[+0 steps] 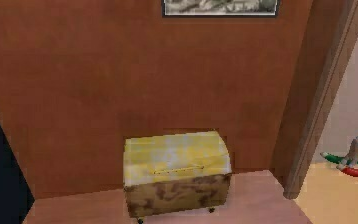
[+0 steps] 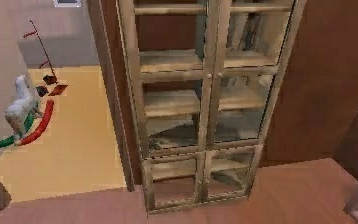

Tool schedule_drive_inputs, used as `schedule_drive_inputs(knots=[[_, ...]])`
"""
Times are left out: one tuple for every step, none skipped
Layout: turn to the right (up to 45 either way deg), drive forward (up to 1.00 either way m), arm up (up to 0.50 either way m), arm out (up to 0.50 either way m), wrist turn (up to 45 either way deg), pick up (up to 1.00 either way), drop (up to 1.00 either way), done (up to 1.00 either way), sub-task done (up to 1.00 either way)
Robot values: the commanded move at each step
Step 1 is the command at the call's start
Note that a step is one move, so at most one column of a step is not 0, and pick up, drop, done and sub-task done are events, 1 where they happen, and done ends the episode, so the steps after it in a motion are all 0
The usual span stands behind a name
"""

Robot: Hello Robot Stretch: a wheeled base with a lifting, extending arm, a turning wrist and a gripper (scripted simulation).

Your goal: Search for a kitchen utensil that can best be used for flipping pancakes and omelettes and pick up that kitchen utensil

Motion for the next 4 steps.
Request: schedule_drive_inputs(knots=[[0.0, 0.1, 0.0, 0.0, 0.0, 0.0, 0.0, 0.0, 0.0], [-45.0, 0.0, 0.0, 0.0, 0.0, 0.0, 0.0, 0.0, 0.0], [-3.0, 0.0, 0.0, 0.0, 0.0, 0.0, 0.0, 0.0, 0.0], [0.0, 0.15, 0.0, 0.0, 0.0, 0.0, 0.0, 0.0, 0.0]])
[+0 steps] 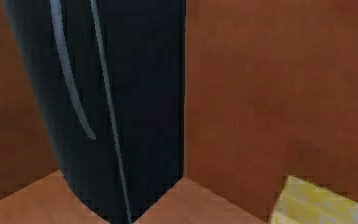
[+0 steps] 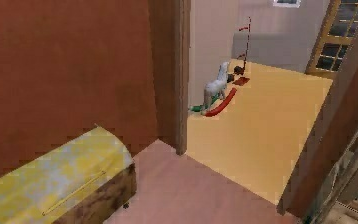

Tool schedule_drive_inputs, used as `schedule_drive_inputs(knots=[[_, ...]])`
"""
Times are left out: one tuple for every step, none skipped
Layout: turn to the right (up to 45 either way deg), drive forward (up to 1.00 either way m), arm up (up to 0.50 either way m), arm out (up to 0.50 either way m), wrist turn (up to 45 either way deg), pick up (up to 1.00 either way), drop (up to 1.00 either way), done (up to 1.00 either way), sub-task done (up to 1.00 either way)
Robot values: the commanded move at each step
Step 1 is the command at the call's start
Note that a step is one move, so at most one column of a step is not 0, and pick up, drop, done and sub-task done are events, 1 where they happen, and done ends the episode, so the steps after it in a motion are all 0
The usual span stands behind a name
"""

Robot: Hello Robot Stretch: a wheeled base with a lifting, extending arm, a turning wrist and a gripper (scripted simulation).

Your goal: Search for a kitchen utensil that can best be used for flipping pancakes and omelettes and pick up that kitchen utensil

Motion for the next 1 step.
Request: schedule_drive_inputs(knots=[[-45.0, 0.0, 0.0, 0.0, 0.0, 0.0, 0.0, 0.0, 0.0]])
